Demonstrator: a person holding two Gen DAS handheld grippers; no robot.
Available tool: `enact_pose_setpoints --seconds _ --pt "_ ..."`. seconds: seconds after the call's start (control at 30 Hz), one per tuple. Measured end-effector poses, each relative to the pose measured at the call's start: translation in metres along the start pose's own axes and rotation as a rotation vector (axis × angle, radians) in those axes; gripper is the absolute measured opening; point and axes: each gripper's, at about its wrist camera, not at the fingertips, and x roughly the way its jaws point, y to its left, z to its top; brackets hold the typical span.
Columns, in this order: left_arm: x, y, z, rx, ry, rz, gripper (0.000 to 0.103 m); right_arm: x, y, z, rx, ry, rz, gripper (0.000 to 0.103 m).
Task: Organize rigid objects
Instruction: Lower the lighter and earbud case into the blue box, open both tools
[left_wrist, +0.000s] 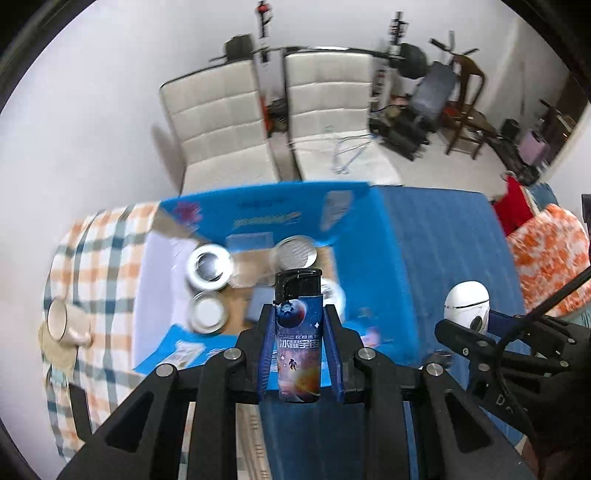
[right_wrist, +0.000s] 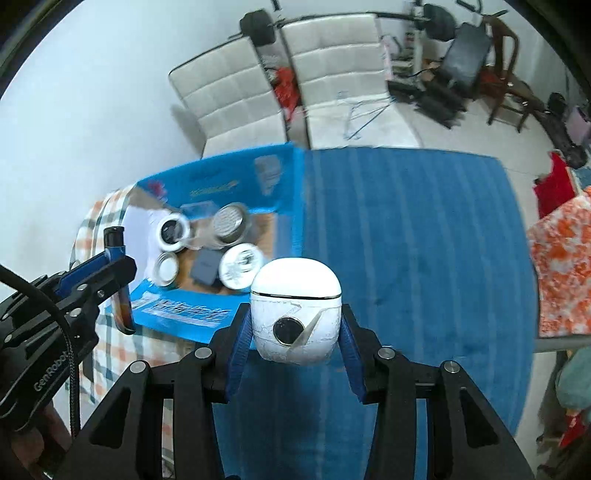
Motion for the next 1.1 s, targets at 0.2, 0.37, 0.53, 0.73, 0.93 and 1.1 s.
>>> enact_pose_setpoints --seconds 0.2,0.37,0.53,0.73,0.93,1.1 --pt "0.044 0.040 -0.006 -0.062 0.089 -0.002 0.022 0.060 0.022 0.007 -0.009 0.065 -0.050 0.048" --pt "0.076 0.055 -0.005 -0.079 0.148 -0.028 0.023 0.099 0.029 0.014 0.011 0.108 -0.093 0.048" --pt "0.109 0.062 -0.003 -0.074 0.208 -0.051 0.022 0.125 0.036 0.017 0.002 0.132 -0.149 0.048" --pt "0.136 0.062 -0.007 -0.055 0.272 -0.064 0.022 0.153 0.040 0.019 -0.004 0.160 -0.214 0.048" --pt "0.154 0.057 -0.008 -0.034 0.313 -0.066 0.022 0.166 0.047 0.022 -0.013 0.166 -0.270 0.048" --pt "0.167 0.062 -0.007 -0.035 0.337 -0.073 0.023 0.170 0.050 0.026 -0.019 0.181 -0.287 0.048"
